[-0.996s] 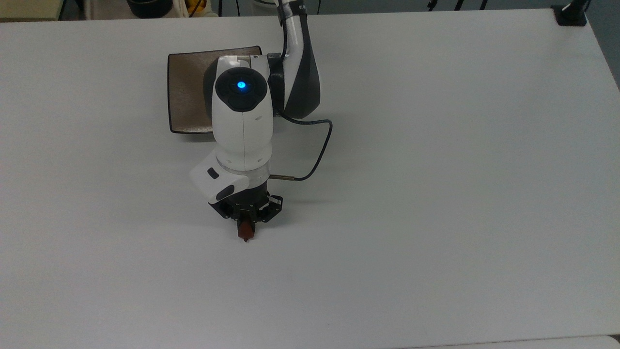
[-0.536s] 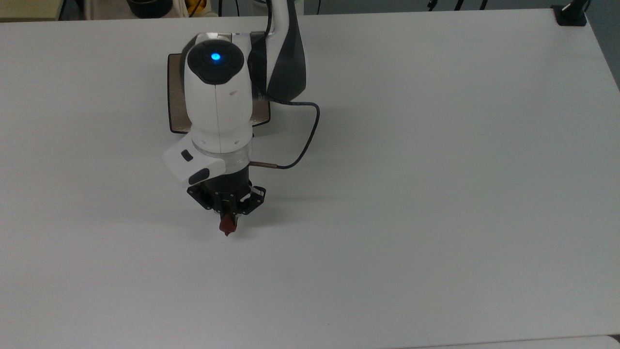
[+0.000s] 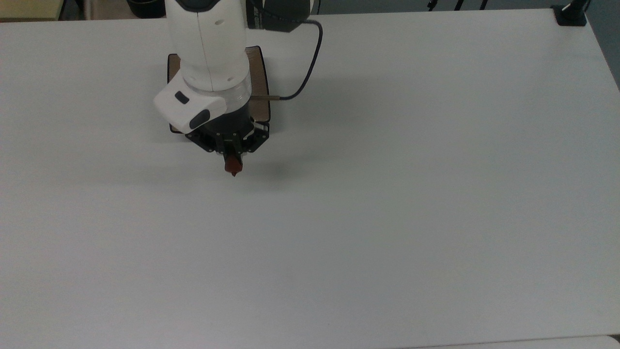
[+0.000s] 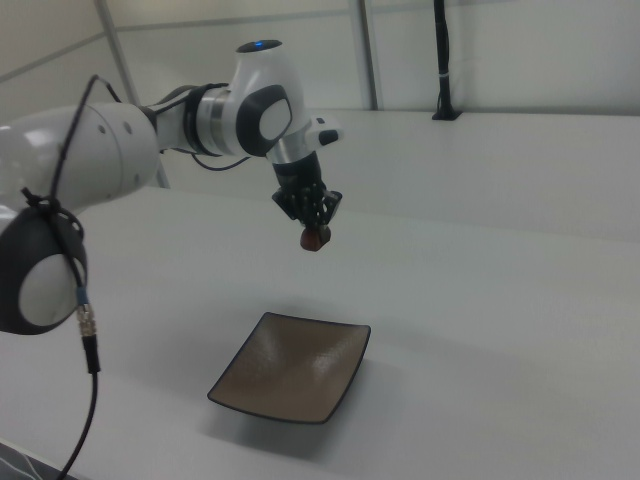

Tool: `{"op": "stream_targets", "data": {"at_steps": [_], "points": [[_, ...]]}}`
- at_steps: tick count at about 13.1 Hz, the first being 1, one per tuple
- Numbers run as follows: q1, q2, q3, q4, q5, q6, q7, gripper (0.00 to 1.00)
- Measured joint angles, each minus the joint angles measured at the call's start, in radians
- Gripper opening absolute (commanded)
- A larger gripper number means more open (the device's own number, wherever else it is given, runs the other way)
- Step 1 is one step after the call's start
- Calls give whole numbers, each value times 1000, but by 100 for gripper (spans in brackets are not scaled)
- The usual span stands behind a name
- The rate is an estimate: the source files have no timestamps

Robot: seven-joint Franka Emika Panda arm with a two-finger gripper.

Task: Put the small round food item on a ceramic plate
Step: 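Lift the red food item and carry it over the brown plate, then lower the item onto the plate and open the gripper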

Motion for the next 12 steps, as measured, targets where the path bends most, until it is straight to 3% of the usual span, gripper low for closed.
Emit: {"op": "stream_targets", "data": {"at_steps": [4, 8, 12], "points": [[-1, -144, 0, -215, 2, -2, -92, 19], [-3, -261, -4, -474, 2, 163, -126, 19], [-13, -351, -35, -639, 2, 181, -254, 21]]}}
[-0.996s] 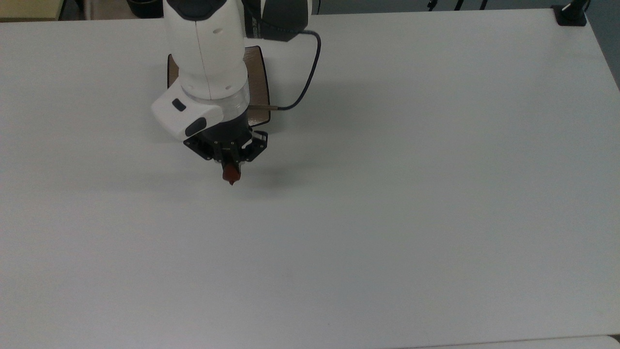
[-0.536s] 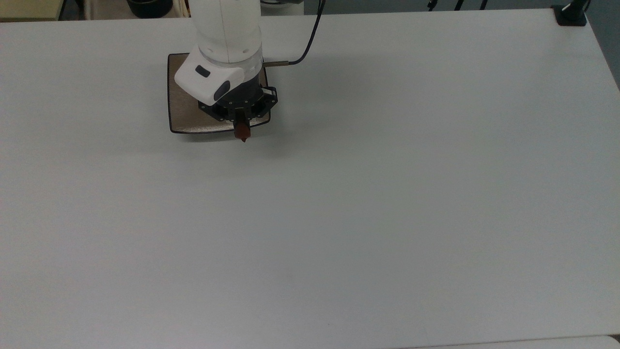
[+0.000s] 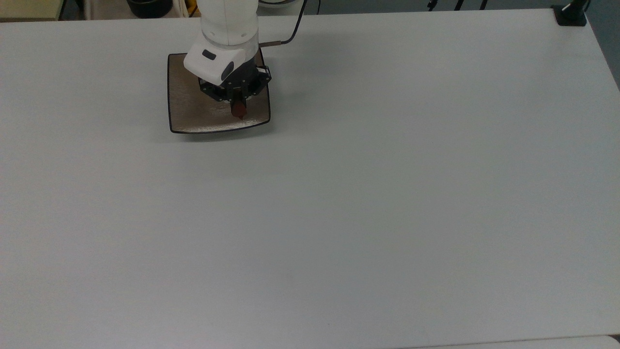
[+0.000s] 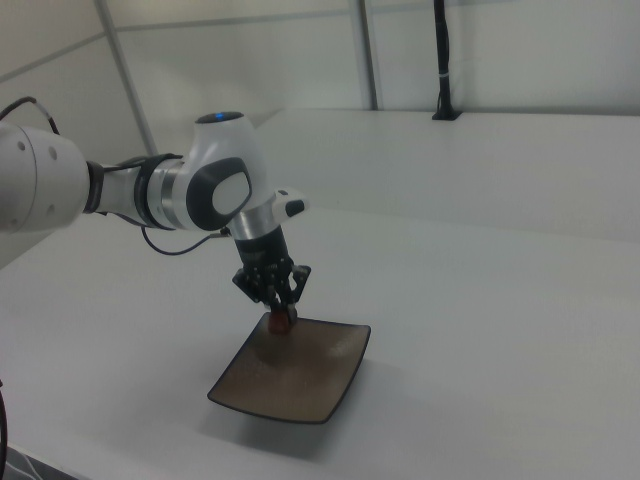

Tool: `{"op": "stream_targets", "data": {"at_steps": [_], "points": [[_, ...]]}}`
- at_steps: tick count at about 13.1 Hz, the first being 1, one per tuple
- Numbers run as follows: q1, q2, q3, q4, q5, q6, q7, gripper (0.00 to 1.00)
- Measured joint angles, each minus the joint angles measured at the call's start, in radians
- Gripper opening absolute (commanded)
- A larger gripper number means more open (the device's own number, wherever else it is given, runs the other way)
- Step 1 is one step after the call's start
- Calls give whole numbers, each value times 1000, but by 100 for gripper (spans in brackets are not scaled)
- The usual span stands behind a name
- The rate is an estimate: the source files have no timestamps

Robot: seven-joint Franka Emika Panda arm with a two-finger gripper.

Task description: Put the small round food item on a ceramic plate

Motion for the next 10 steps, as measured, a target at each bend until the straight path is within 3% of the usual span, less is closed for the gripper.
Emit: {"op": "stream_targets", "data": {"at_steps": [1, 2, 4, 5, 10], "points": [[0, -4, -10, -23, 0, 0, -29, 27], [0, -4, -18, -38, 0, 0, -51, 41], [-5, -1, -21, -53, -1, 0, -58, 91], [-9, 2, -21, -58, -1, 0, -61, 100], [-15, 5, -21, -58, -1, 0, -70, 100]]}}
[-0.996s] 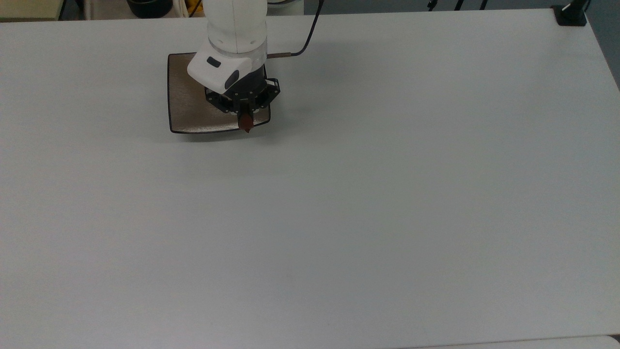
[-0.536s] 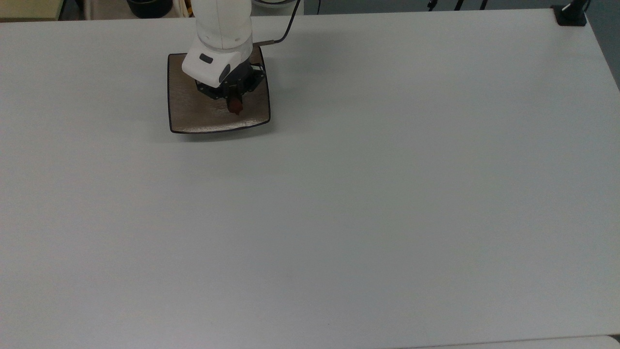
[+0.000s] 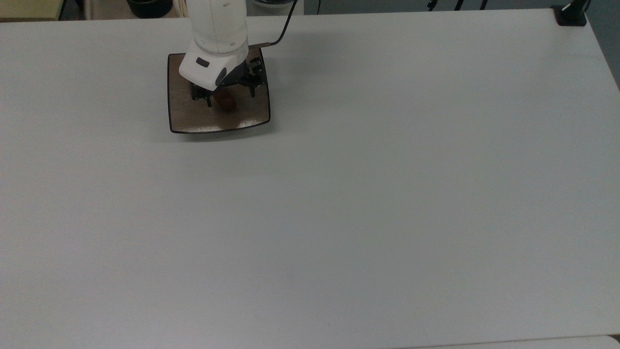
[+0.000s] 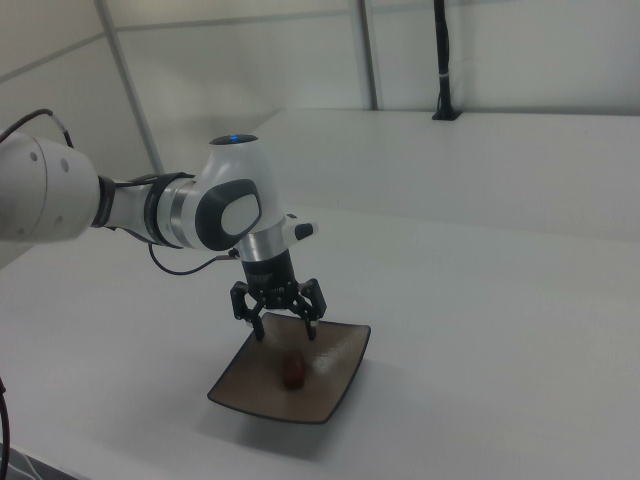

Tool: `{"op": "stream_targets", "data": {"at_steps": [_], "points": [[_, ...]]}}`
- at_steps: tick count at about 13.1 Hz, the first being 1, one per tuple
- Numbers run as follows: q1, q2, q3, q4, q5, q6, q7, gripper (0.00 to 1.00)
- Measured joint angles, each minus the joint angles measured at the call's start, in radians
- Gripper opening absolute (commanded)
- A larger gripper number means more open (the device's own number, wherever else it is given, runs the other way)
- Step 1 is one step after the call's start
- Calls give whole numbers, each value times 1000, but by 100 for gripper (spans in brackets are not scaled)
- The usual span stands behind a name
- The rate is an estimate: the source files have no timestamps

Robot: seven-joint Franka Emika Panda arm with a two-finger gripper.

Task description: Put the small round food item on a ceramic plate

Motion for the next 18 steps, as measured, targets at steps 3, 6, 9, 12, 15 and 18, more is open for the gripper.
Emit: {"op": "stream_targets", "data": {"at_steps": [3, 6, 9, 12, 15, 18], "points": [[-7, -10, 0, 44, 6, -10, 3, 100], [-13, -45, -16, 143, 114, -114, 70, 100], [-11, -99, -19, 233, 184, -260, 115, 100], [5, -146, -18, 257, 205, -314, 150, 100], [62, -170, -14, 257, 206, -315, 275, 100], [110, -171, -13, 257, 205, -315, 341, 100]]}}
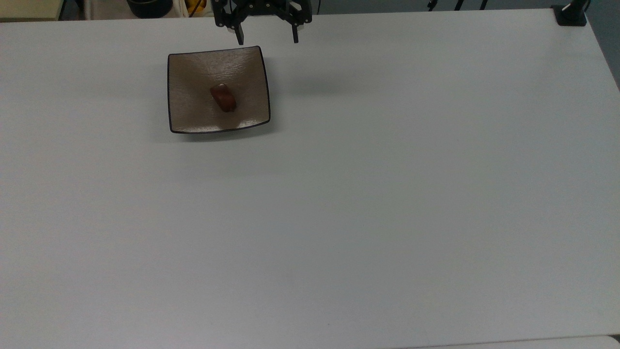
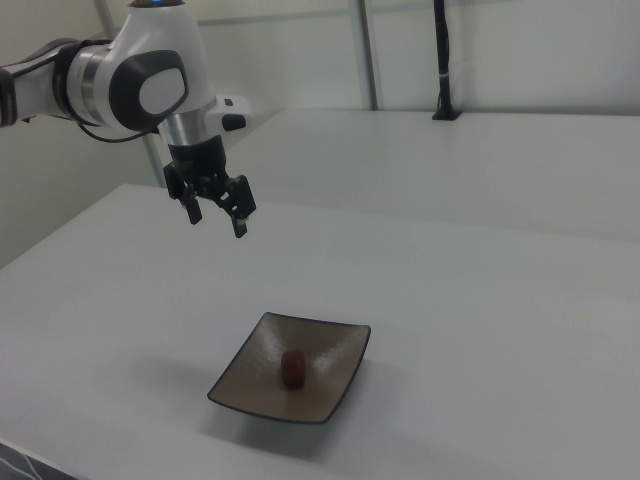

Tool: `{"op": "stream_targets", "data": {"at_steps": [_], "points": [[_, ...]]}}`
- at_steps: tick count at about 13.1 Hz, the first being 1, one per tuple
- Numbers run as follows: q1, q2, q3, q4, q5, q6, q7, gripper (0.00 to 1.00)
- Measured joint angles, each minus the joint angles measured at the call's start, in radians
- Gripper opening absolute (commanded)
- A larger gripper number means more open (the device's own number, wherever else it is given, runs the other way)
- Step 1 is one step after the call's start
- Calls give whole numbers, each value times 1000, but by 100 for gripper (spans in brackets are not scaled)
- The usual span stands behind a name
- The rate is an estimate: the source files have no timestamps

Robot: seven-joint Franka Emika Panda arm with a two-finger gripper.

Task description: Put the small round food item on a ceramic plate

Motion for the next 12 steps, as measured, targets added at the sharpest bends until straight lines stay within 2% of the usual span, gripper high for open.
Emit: {"op": "stream_targets", "data": {"at_steps": [5, 9, 12], "points": [[0, 1, -3, 0, -26, 1, 3, 100], [18, 1, 0, -1, -95, 0, 3, 100], [19, 2, 0, -1, -98, 0, 3, 100]]}}
